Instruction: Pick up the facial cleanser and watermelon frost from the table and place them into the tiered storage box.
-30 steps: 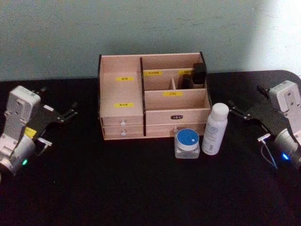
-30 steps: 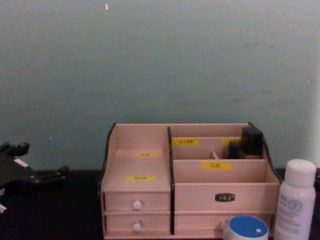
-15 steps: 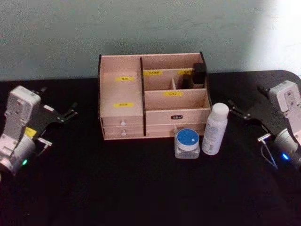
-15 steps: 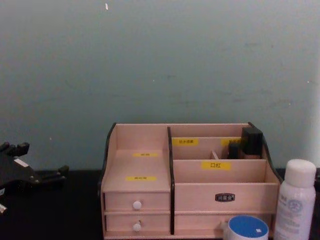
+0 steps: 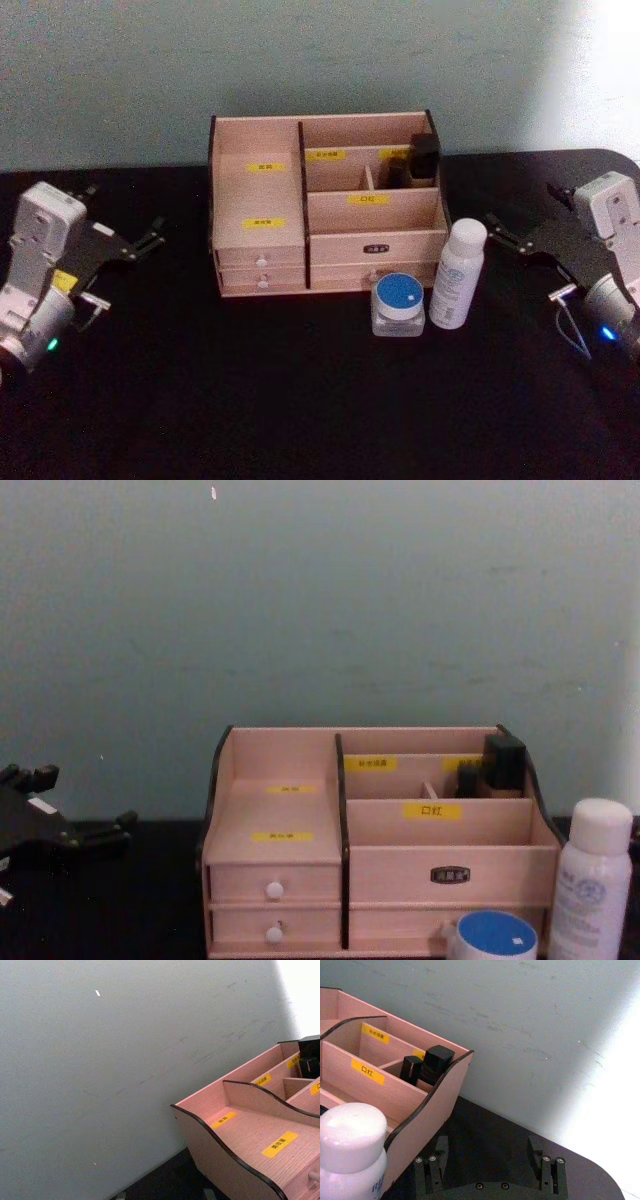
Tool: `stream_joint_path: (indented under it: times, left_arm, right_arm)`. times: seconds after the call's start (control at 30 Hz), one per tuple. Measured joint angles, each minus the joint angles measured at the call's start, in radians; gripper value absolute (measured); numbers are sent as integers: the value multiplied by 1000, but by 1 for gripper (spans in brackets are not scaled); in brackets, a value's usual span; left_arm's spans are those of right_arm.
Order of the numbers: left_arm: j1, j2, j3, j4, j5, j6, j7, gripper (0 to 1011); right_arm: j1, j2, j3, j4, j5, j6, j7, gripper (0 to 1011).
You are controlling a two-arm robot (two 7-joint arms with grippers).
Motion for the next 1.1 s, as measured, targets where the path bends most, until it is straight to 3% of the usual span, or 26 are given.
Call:
stream_joint_path:
  times: [0.27, 0.57, 0.77, 0.9, 1.1]
  left_arm:
    - [0, 0, 0, 0, 0, 0, 0, 1001]
    - [0, 0, 0, 0, 0, 0, 0, 1001]
    - [0, 0, 0, 0, 0, 0, 0, 1001]
    - [0, 0, 0, 0, 0, 0, 0, 1001]
    - [0, 0, 0, 0, 0, 0, 0, 1001]
  right_arm:
    - [-58, 25, 34, -63, 9, 13, 24, 1002]
    - [-181, 83, 84, -200, 41, 99, 40, 1002]
    - [-256, 119, 109, -287, 87, 134, 94, 1002]
    - [-279, 117, 119, -316, 137, 142, 148, 1002]
    - [-271, 74, 117, -310, 181, 156, 205, 1002]
